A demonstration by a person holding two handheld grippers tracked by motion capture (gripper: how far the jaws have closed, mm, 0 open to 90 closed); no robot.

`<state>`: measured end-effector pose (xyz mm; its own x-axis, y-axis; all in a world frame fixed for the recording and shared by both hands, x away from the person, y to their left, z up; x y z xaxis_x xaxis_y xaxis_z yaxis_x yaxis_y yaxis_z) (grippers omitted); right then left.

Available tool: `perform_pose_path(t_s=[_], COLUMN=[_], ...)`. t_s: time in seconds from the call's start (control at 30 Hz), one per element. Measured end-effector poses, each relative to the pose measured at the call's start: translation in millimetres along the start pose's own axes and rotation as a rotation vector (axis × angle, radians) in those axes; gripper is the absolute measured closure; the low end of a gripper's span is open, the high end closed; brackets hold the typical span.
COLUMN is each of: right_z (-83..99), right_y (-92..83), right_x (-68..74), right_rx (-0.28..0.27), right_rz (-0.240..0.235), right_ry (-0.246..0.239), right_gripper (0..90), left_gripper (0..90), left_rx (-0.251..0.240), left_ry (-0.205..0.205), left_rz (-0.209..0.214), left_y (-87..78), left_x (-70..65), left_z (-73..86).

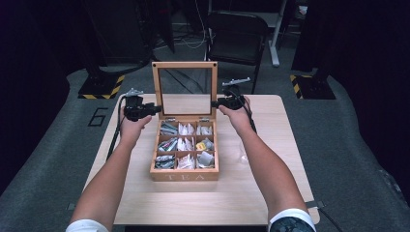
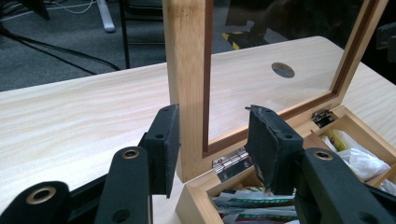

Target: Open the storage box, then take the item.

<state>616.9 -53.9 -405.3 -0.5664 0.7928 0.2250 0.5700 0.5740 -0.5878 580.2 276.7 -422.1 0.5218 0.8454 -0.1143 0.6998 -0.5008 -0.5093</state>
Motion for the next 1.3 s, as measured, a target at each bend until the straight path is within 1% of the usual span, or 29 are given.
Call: perform_pose_path(t_s=[0.07, 0.1, 0.17, 0.2, 0.23, 0.27, 0.3, 0.33, 0.4, 0.43, 0.5, 0.53, 0.57, 0.6, 0.63, 0.67, 0.77, 0.8, 0.83, 0.87, 0.9, 0.93, 0.97, 1.0, 1.03, 1.17, 1.2, 1.27, 1.3], right_z=[0.0, -0.1, -0.1, -0.2, 0.0, 0.1, 0.5, 1.2, 2.6, 3.6, 5.6, 5.6, 6.5, 8.7, 9.5, 9.5, 13.2, 15.5, 16.6, 16.6, 17.9, 20.4, 20.4, 22.5, 23.9, 28.8, 30.5, 34.6, 35.9], right_y=[-0.9, -3.4, -4.6, -6.7, -8.3, -9.6, -10.7, -11.9, -15.3, -17.4, -20.5, -20.5, -22.0, -26.1, -28.1, -28.1, -34.1, -36.4, -37.8, -37.8, -39.7, -43.8, -43.8, -46.1, -47.0, -48.4, -48.9, -50.5, -51.3], right_x=[0.4, 2.1, 2.9, 4.5, 6.1, 7.1, 8.2, 9.8, 12.5, 13.8, 14.4, 14.4, 14.1, 14.3, 13.3, 13.3, 13.2, 14.4, 15.5, 15.5, 17.6, 22.2, 22.2, 25.7, 27.7, 33.6, 35.3, 39.2, 40.3], right_rx=[0.004, 0.004, 0.007, 0.002, 0.006, 0.004, 0.005, 0.011, 0.017, 0.016, 0.017, 0.017, 0.021, 0.017, 0.013, 0.013, 0.008, 0.022, 0.029, 0.029, 0.029, 0.018, 0.018, 0.022, 0.021, 0.027, 0.030, 0.029, 0.027], right_rz=[0.002, 0.009, 0.011, 0.007, 0.009, 0.005, -0.003, -0.006, -0.007, -0.007, -0.020, -0.020, -0.021, -0.013, -0.006, -0.006, -0.010, 0.006, 0.015, 0.015, 0.011, 0.009, 0.009, 0.026, 0.029, 0.032, 0.039, 0.032, 0.026], right_ry=[-0.006, -0.016, -0.023, -0.038, -0.037, -0.042, -0.049, -0.058, -0.081, -0.079, -0.065, -0.065, -0.061, -0.058, -0.071, -0.071, -0.067, -0.071, -0.088, -0.088, -0.102, -0.137, -0.137, -0.168, -0.187, -0.203, -0.205, -0.214, -0.208], right_gripper=[56.7, 53.2, 52.2, 50.3, 49.0, 47.2, 46.8, 45.7, 43.8, 42.4, 39.4, 39.4, 38.8, 39.0, 38.3, 38.3, 34.9, 33.1, 33.5, 33.5, 34.4, 34.7, 34.7, 35.5, 35.8, 36.5, 36.6, 40.2, 41.0], left_gripper=[53.6, 52.5, 50.5, 49.6, 48.8, 48.4, 47.9, 47.5, 46.4, 46.0, 45.7, 45.7, 45.7, 45.3, 45.2, 45.2, 45.3, 45.2, 45.1, 45.1, 45.2, 45.5, 45.9, 45.9, 45.9, 46.2, 46.2, 46.9, 47.1], left_rx=[0.001, 0.001, 0.004, 0.007, 0.021, 0.021, 0.023, 0.027, 0.027, 0.027, 0.021, 0.002, -0.012, -0.003, -0.003, 0.005, -0.002, 0.002, 0.006, 0.009, 0.010, 0.020, 0.020, 0.024, 0.024, 0.032, 0.028, 0.014, 0.008], left_ry=[-0.001, 0.001, 0.005, -0.001, 0.004, 0.004, 0.001, 0.034, 0.041, 0.042, 0.045, 0.048, 0.031, 0.010, 0.010, 0.008, 0.007, 0.006, 0.005, 0.003, -0.001, 0.000, 0.000, 0.009, 0.009, 0.018, 0.021, 0.032, 0.028], left_rz=[0.000, 0.001, 0.001, 0.002, -0.007, -0.007, -0.018, -0.028, -0.026, -0.020, -0.025, -0.026, -0.019, -0.013, -0.013, -0.017, -0.015, -0.013, -0.014, -0.009, 0.000, 0.006, 0.006, 0.010, 0.010, 0.010, 0.008, 0.011, 0.024], left_y=[-0.3, -1.6, -2.1, -2.4, -3.5, -3.5, -3.8, -5.7, -7.4, -10.2, -11.6, -13.4, -15.9, -17.7, -17.7, -18.1, -20.2, -20.9, -21.7, -22.3, -22.8, -24.9, -24.9, -26.9, -26.9, -33.0, -33.9, -36.5, -38.9], left_x=[-0.6, -0.6, 0.1, 0.1, -0.3, -0.3, -1.9, -2.8, -3.4, -5.5, -7.0, -8.3, -10.2, -11.7, -11.7, -13.2, -16.8, -17.5, -18.2, -18.7, -19.5, -21.8, -21.8, -24.1, -24.1, -28.7, -30.4, -33.1, -34.7], left_z=[0.0, -0.1, -0.1, 0.1, 0.7, 0.7, 0.8, 0.6, 0.4, 0.5, 0.8, 1.4, 2.5, 4.6, 4.6, 5.5, 7.0, 7.6, 8.1, 8.4, 8.7, 9.2, 9.2, 9.7, 9.7, 11.2, 11.5, 12.5, 14.2])
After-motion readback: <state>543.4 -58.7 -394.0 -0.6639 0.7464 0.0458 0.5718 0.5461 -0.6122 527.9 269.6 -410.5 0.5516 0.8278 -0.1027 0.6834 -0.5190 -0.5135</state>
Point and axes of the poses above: each handheld gripper's, and its own axes: y roughly forward along the jaws, z roughly out of its underside, x roughly to its left, the point moved 3 cm from there along y, roughly forward along the jaws, and after that the axes turned 4 degrees about y, right-handed, at the moved point
